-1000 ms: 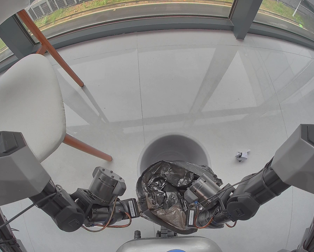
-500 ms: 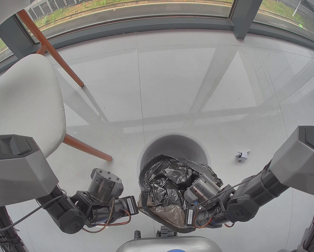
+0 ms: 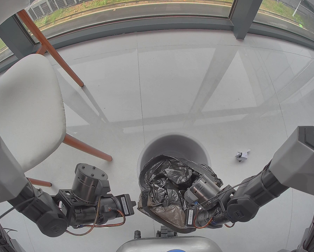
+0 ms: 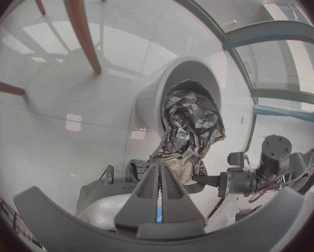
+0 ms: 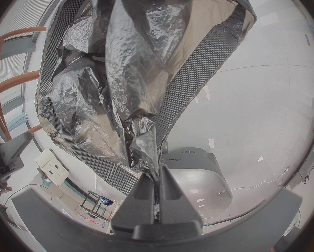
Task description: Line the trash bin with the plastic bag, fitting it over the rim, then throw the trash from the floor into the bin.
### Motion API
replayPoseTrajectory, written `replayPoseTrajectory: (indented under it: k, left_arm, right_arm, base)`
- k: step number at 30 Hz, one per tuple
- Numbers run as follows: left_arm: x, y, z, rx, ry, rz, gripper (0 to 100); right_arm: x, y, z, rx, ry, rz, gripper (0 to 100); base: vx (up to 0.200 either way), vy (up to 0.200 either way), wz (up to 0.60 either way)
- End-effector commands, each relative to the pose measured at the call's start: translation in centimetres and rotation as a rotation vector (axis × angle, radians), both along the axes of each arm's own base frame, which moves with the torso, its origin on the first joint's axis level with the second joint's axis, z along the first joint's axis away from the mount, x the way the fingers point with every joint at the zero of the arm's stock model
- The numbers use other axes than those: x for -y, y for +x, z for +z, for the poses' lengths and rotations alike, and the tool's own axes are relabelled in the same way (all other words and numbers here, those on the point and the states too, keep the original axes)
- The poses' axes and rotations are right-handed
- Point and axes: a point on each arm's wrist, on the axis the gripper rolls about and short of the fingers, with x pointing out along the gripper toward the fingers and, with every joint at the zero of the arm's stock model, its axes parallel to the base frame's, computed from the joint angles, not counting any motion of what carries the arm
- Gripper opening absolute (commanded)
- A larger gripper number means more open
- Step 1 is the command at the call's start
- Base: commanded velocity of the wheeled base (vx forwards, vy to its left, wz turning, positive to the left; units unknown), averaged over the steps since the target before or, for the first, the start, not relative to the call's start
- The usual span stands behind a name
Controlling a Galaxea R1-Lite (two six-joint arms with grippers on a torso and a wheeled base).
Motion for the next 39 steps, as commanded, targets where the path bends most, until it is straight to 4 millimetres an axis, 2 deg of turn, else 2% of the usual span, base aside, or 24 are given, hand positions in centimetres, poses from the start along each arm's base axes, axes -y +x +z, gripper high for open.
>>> replayPoseTrajectory:
  k: [1,2,4,19,22,23,31,39]
  left_arm:
    - [-0.2,-0.4,1.2,0.056,-0.009,-0.049,0]
    - [-0.2,-0.4,1.2,0.056,-0.009,-0.049,100]
    - [0.2,0.2,1.2,0.106,0.035,-0.099,100]
    - [2.9,3.7,-1.4,0.093,0.070,-0.128,100]
    - [3.0,3.7,-1.6,0.083,0.066,-0.144,100]
    - [3.0,3.7,-1.6,0.079,0.059,-0.150,0]
    - [2.5,3.7,-3.1,0.027,0.081,-0.146,0]
    - [1.9,3.8,-3.3,0.016,0.086,-0.125,0]
  right_arm:
    - [0.0,0.0,-0.1,0.001,-0.001,0.000,0]
    - [0.0,0.0,-0.1,0.001,-0.001,0.000,0]
    - [0.0,0.0,-0.1,0.004,-0.006,-0.002,0]
    - [-0.1,0.1,0.0,0.006,-0.004,-0.001,0]
    - [-0.1,0.1,0.0,0.006,-0.003,-0.002,0]
    - [0.0,0.1,0.0,0.006,-0.003,-0.004,0]
    - [0.0,0.0,-0.1,0.004,-0.006,-0.004,0]
    - [0.0,0.0,-0.2,0.002,-0.007,-0.005,0]
  base:
    - [0.000,0.000,0.00]
    - [0.000,0.000,0.00]
    - [0.000,0.000,0.00]
    - [0.000,0.000,0.00]
    - [0.000,0.000,0.00]
    - [0.000,0.000,0.00]
    - [0.000,0.000,0.00]
    - [0.000,0.000,0.00]
